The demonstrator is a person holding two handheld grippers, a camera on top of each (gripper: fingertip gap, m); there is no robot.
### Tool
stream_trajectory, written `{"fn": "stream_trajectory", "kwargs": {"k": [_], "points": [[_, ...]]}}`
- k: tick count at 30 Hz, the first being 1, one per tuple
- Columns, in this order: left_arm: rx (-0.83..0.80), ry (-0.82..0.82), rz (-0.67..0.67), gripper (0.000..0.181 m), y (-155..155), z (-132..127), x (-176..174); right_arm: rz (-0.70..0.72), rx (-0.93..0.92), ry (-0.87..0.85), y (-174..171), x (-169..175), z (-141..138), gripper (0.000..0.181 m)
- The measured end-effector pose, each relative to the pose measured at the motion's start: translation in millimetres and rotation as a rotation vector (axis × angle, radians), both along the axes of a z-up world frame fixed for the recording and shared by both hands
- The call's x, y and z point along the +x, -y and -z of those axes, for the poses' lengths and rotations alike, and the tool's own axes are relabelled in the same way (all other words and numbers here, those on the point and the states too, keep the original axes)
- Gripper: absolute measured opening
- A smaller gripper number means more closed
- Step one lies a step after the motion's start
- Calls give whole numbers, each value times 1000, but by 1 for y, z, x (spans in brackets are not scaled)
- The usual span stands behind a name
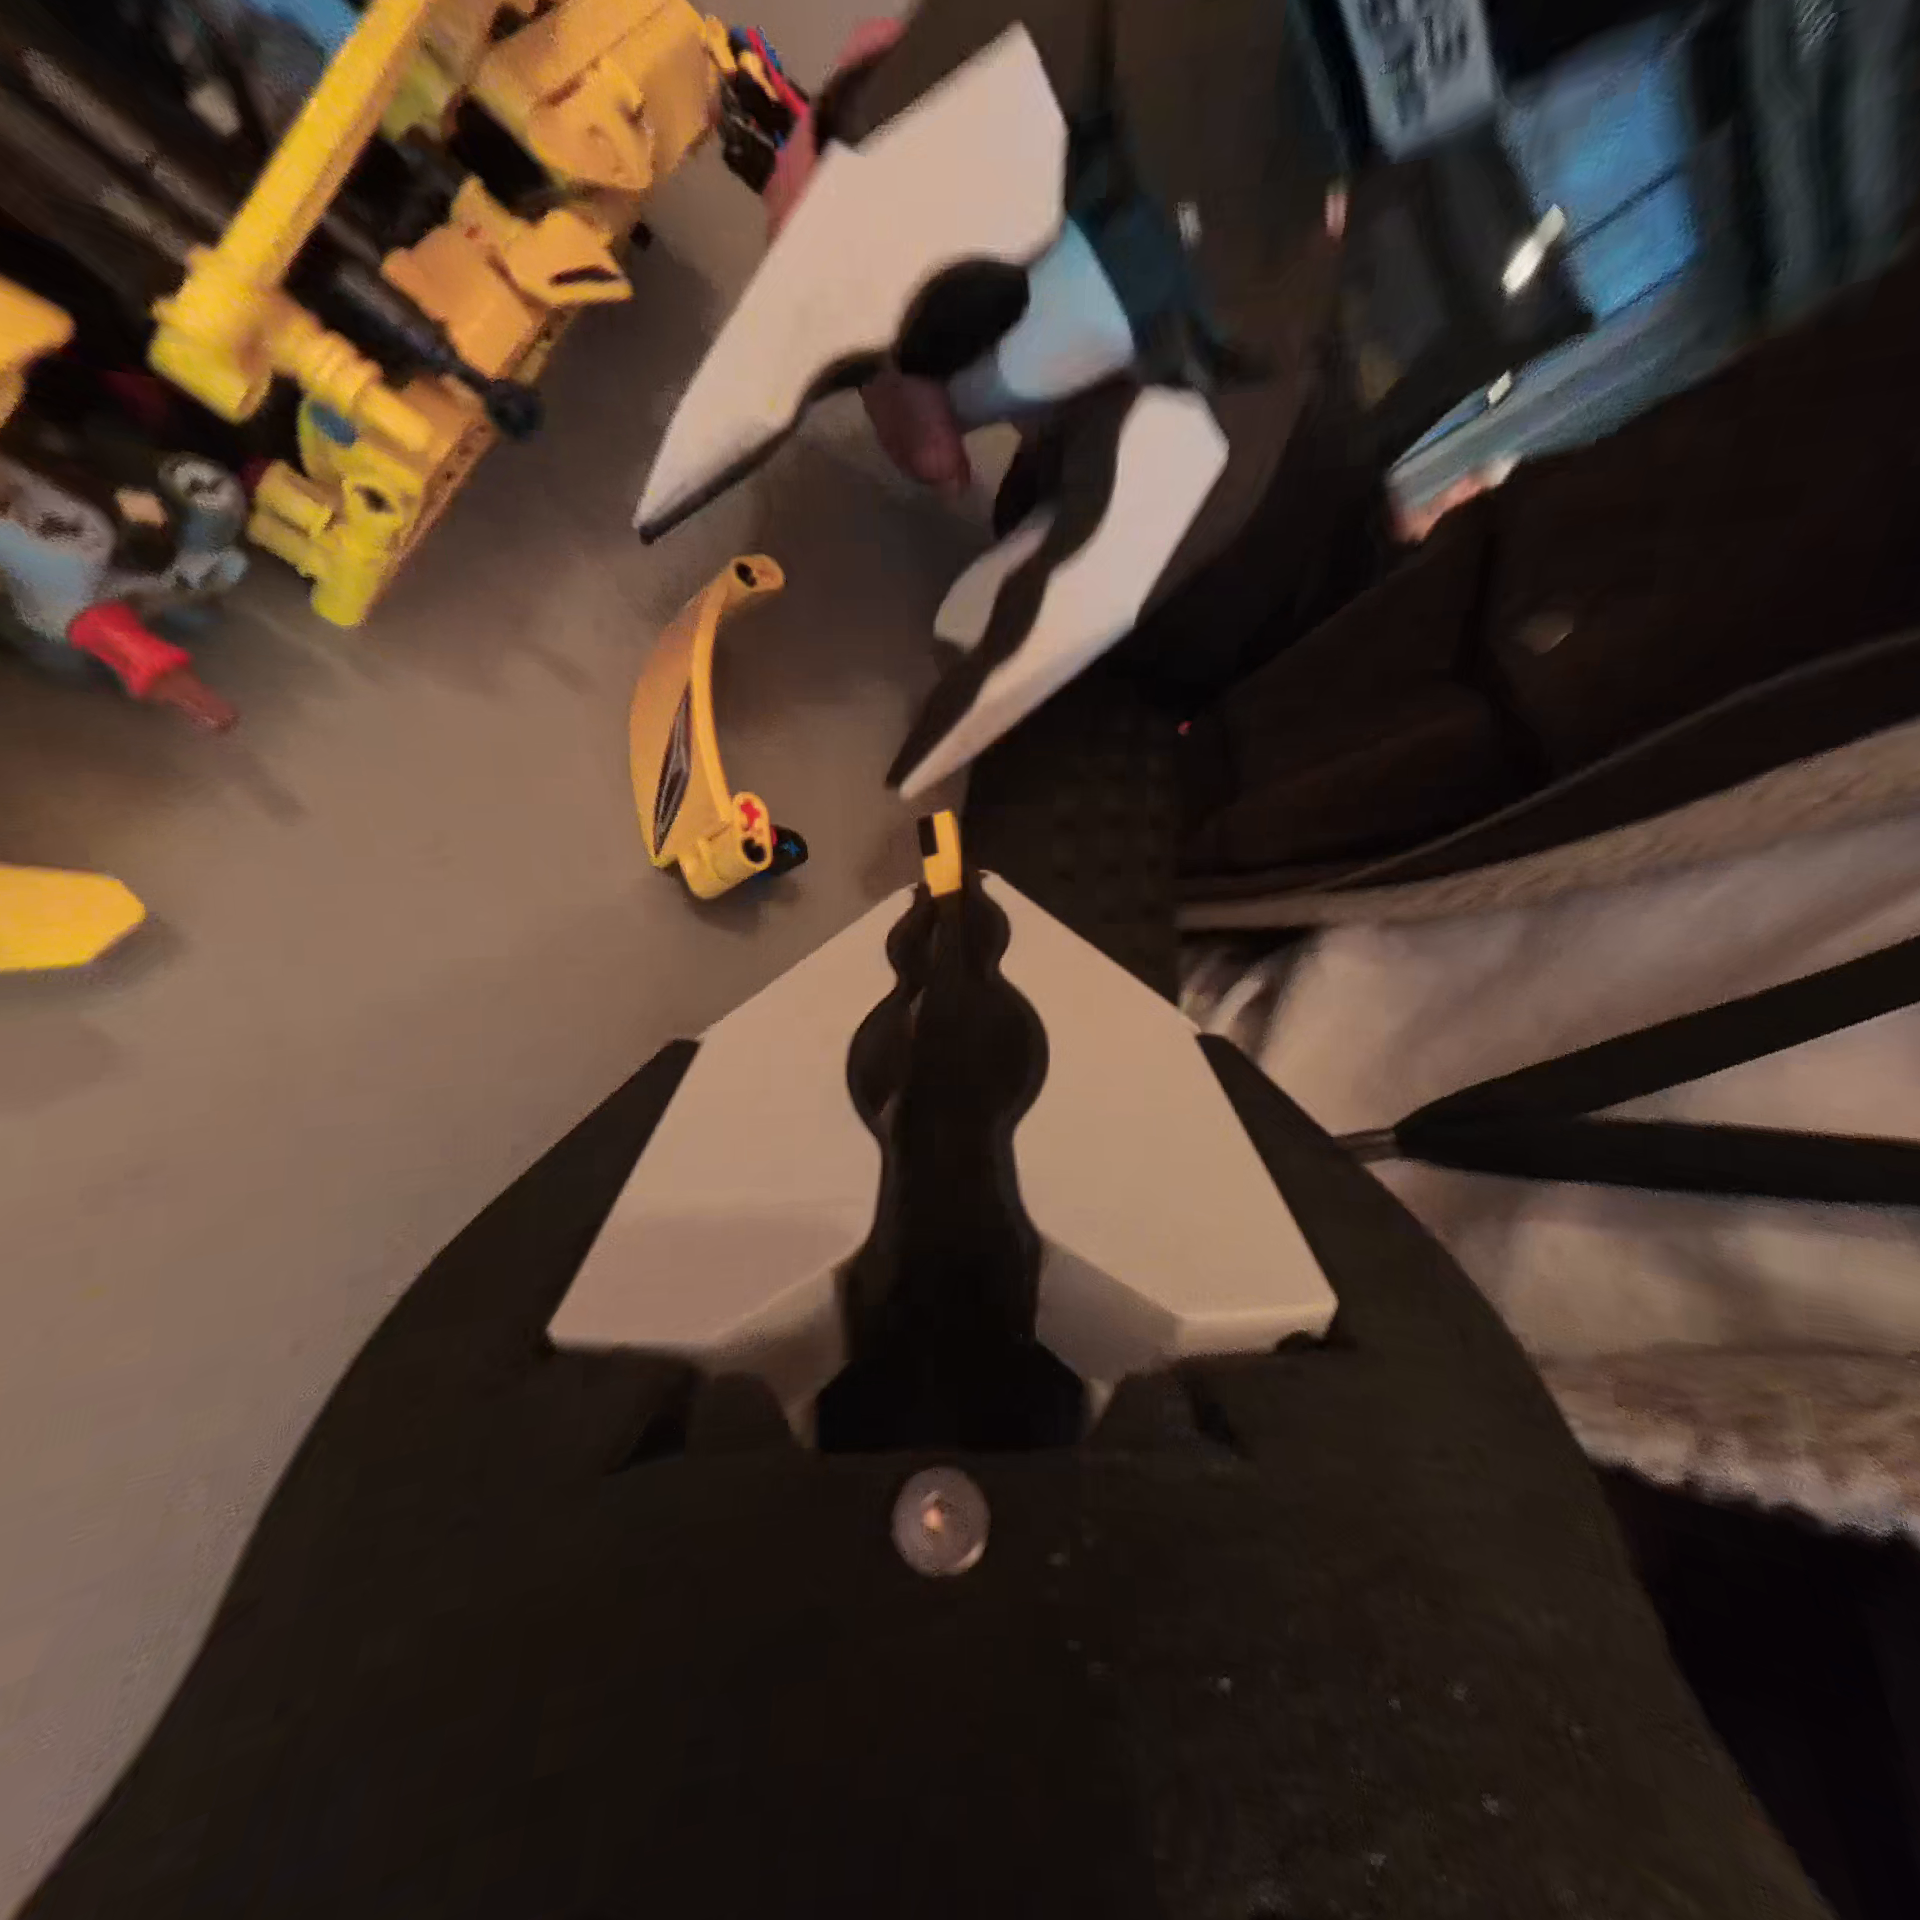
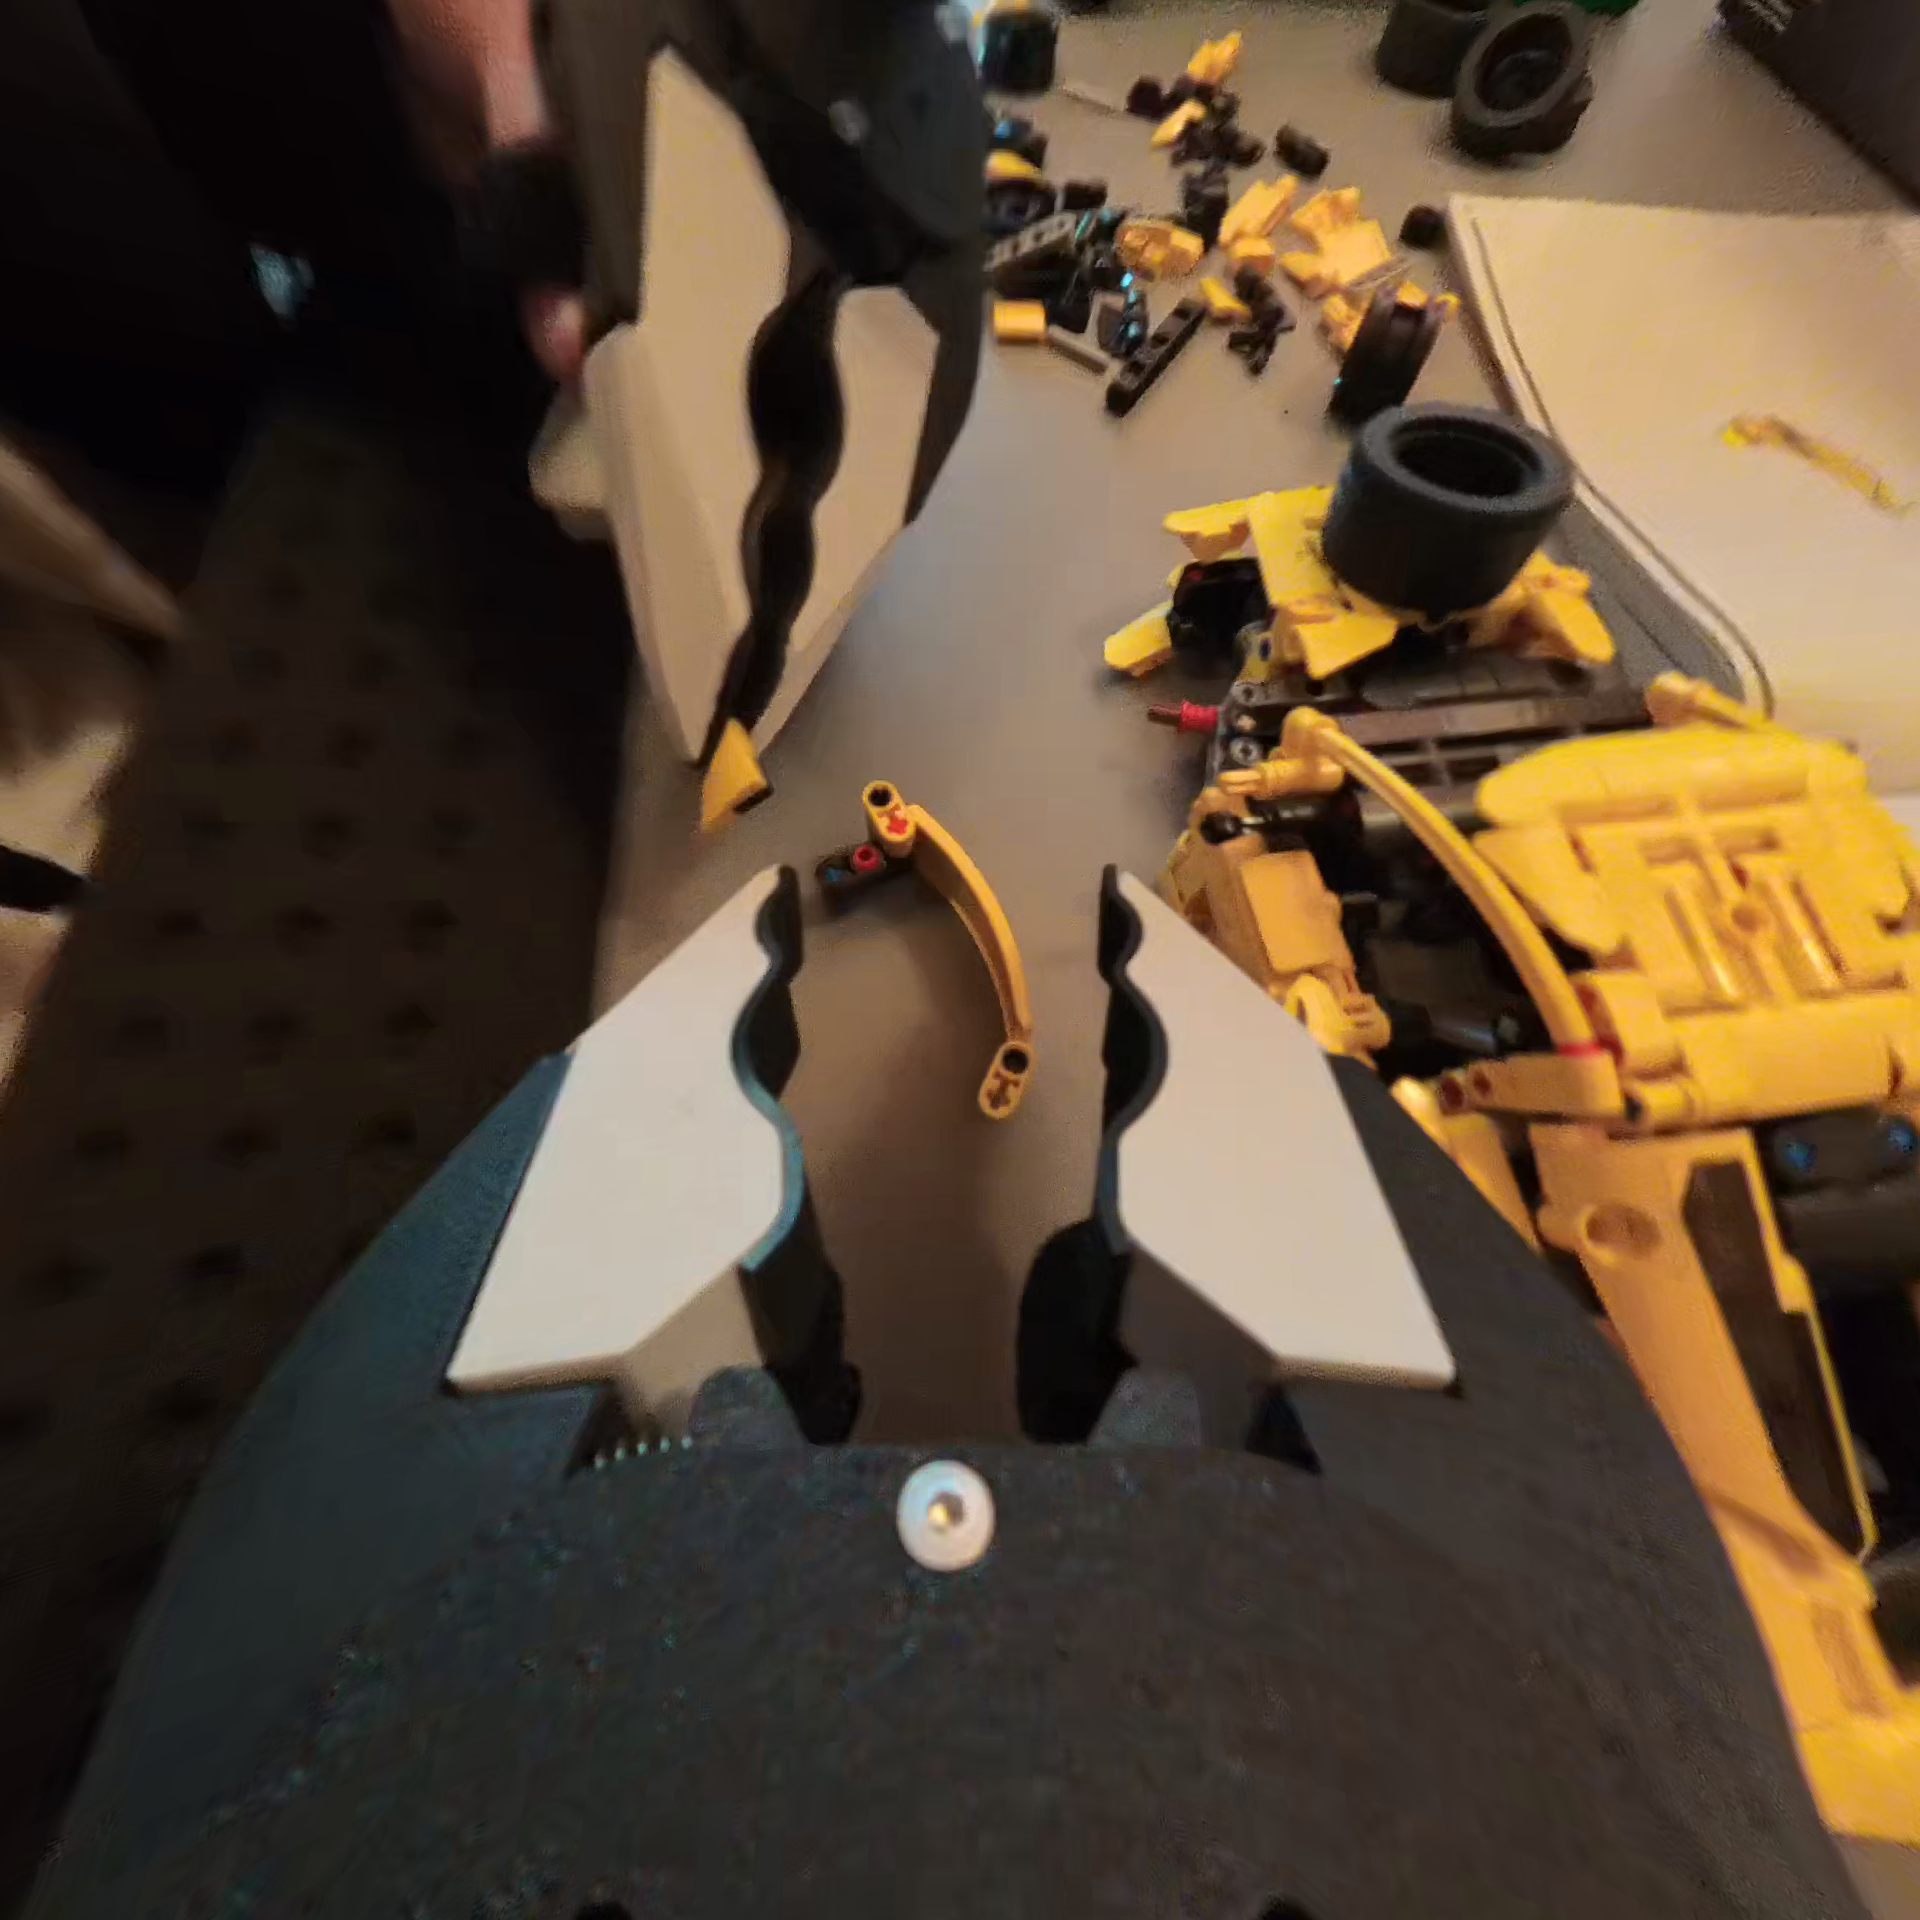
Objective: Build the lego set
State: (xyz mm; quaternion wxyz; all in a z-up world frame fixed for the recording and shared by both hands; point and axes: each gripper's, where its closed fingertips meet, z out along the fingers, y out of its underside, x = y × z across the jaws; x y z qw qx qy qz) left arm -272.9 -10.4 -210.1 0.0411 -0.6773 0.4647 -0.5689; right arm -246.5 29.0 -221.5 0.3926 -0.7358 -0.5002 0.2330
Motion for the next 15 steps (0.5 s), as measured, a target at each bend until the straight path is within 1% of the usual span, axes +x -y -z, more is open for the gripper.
{"fn": "stream_trajectory", "kwargs": {"k": [3, 6, 9, 11, 14, 15], "points": [[-161, -9, -38, 5, -8, 1, 1, -78, 63, 98, 6, -10, 14, 60], [-249, -26, -32, 5, -9, 4, 1, -138, 65, 185, 7, -15, 31, 60], [-285, -53, -14, 5, -7, 9, 1, -162, 73, 171, 4, -19, 31, 40], [-288, -53, -21, 5, -9, 9, 2, -159, 96, 193, 6, -19, 31, 37], [-278, -55, -21, 5, -9, 10, 2, -138, 185, 231, 3, -18, 27, 35], [-278, -55, -13, 5, -8, 10, 1, -118, 223, 245, 2, -15, 23, 4]]}}
